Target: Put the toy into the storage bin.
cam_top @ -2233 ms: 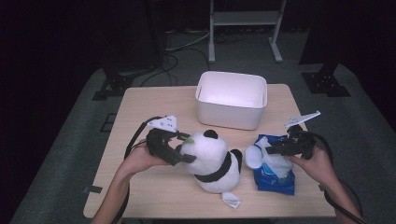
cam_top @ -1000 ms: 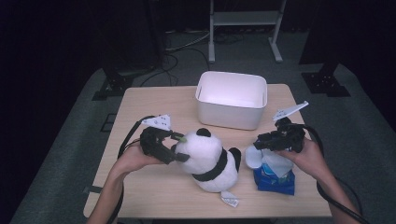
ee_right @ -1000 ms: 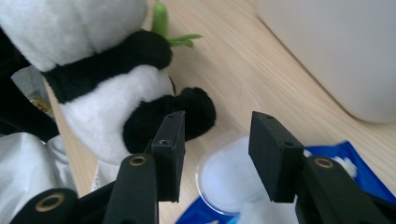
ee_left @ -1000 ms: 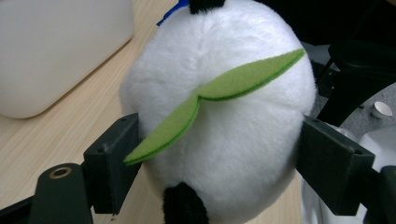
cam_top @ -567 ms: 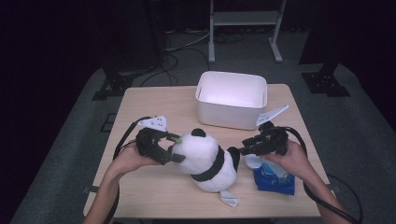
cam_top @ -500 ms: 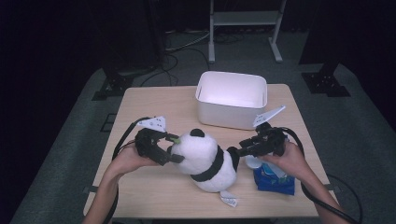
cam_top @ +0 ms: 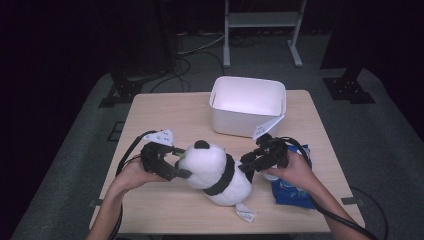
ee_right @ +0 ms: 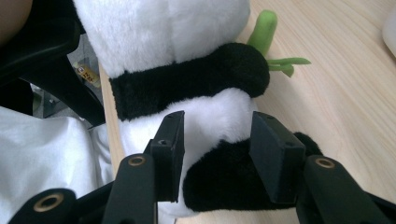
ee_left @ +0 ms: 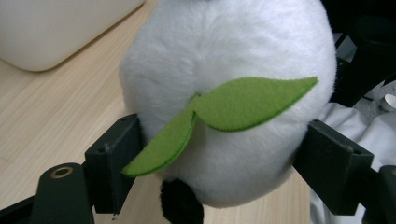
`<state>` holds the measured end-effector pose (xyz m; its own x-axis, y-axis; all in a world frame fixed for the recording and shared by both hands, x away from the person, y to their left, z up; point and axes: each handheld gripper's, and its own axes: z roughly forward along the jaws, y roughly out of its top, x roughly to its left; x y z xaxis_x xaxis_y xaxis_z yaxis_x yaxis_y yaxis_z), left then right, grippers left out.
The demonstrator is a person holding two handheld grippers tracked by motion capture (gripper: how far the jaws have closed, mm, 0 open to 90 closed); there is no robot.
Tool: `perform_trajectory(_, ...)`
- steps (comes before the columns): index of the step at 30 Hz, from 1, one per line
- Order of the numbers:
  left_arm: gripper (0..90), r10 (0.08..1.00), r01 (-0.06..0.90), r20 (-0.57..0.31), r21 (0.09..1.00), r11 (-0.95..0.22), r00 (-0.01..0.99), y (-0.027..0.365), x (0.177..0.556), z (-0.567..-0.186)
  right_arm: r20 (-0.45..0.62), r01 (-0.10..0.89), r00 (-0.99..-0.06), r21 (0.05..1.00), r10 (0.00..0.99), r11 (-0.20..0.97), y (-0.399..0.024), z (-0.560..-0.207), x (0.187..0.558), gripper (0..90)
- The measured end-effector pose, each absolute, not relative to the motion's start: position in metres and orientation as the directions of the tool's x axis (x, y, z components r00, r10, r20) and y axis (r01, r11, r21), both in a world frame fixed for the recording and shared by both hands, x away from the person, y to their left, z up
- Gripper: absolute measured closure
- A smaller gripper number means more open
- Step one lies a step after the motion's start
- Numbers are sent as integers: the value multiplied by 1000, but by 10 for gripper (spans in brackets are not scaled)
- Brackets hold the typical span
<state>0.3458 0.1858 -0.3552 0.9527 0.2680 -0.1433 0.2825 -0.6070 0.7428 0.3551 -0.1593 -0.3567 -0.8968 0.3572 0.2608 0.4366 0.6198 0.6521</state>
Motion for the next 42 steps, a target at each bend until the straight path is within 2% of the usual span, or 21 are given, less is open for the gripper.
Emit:
perform_trajectory(12, 194, 279, 292, -130, 666, -686, 952, 170, 351, -385, 245, 426, -901, 654, 358, 626, -156, -348, 358, 543)
perform_trajectory(18, 187, 272, 305, -154, 651, -696, 950, 158, 359, -397, 225, 426, -899, 653, 377, 626, -163, -345, 358, 545)
perform_trajectory(31, 169, 260, 294, -152, 650, -701, 954, 168, 352, -382, 220, 406, -908, 664, 355, 627, -158, -348, 348, 564)
perform_trajectory(42, 162, 241, 268, -133, 660, -702, 961, 161, 346, -368, 221, 379, -923, 649, 313, 660, -150, -347, 338, 572)
